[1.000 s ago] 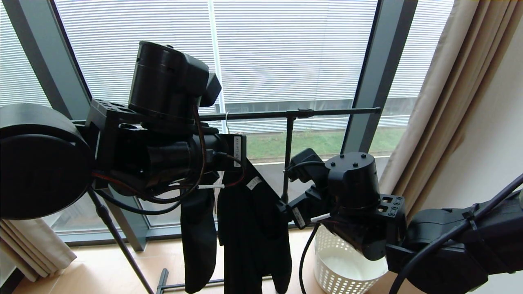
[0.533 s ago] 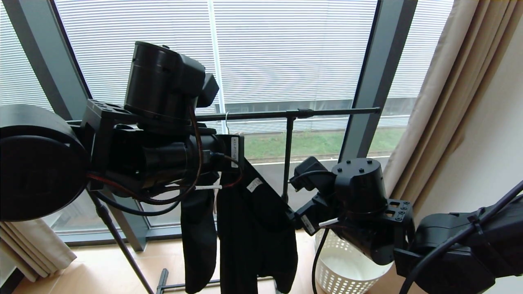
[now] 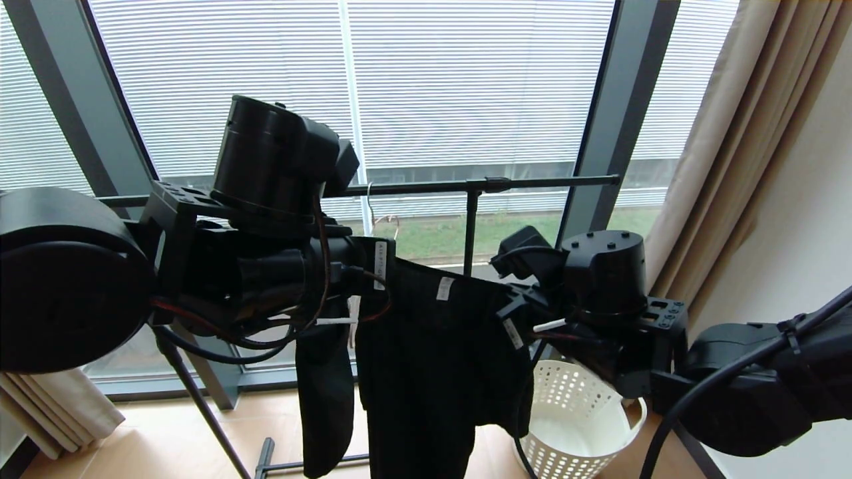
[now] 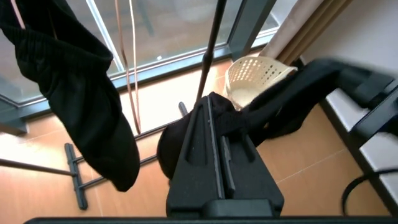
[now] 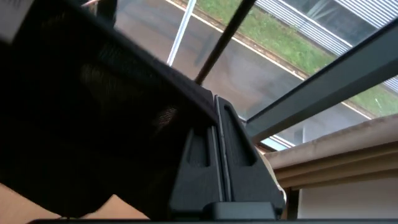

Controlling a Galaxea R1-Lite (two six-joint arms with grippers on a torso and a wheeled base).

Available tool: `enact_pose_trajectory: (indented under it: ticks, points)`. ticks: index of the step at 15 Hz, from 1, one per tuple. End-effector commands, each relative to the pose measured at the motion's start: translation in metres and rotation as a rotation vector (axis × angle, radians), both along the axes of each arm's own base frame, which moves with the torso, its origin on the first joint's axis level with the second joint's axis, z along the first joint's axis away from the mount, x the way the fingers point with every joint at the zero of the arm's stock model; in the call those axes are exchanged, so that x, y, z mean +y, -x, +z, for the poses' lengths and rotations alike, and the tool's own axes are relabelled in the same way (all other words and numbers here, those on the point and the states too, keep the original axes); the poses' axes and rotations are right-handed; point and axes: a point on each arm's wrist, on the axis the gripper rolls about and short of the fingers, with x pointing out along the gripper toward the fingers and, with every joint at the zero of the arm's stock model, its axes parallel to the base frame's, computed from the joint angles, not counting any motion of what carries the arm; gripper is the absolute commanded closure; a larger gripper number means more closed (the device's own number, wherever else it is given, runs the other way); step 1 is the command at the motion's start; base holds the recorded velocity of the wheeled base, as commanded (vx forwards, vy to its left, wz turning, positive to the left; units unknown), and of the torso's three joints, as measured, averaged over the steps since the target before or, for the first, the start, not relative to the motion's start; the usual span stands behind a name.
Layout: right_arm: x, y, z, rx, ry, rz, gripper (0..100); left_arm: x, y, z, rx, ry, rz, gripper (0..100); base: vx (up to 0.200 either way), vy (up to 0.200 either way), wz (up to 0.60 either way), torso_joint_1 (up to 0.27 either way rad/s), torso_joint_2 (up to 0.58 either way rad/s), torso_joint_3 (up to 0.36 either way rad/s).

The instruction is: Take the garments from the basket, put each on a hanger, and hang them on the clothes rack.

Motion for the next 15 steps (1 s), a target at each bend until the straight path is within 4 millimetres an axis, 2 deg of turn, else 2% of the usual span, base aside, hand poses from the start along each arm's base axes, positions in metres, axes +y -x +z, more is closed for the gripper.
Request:
enact_pose_trajectory:
  ticks: [1,4,5,8,11,15]
  points:
    - [-0.01,-0.007,0.014,-0.037,-0.03,-0.036,100,0.004,-0.001,-0.011,0.026,-0.037,0.003,100,0.0,0.0,0.0,0.0,0.0,0.0]
    - [-0.015,-0.011,0.028,-0.066,-0.093,-0.068,100,0.002,-0.01,-0.026,0.059,-0.077,0.008,100,0.0,0.0,0.0,0.0,0.0,0.0]
    - [-0.015,-0.012,0.029,-0.067,-0.099,-0.071,100,0.001,-0.011,-0.03,0.067,-0.095,0.003,0,0.0,0.0,0.0,0.0,0.0,0.0]
    - [-0.024,-0.019,0.036,-0.091,-0.116,-0.104,100,-0.001,-0.014,-0.041,0.093,-0.13,-0.005,0,0.0,0.0,0.0,0.0,0.0,0.0]
    - [-0.031,-0.024,0.042,-0.104,-0.139,-0.131,100,0.006,-0.016,-0.051,0.112,-0.181,-0.032,0,0.0,0.0,0.0,0.0,0.0,0.0]
    - [-0.037,-0.029,0.046,-0.118,-0.151,-0.156,100,0.009,-0.047,-0.064,0.124,-0.175,0.006,0,0.0,0.0,0.0,0.0,0.0,0.0]
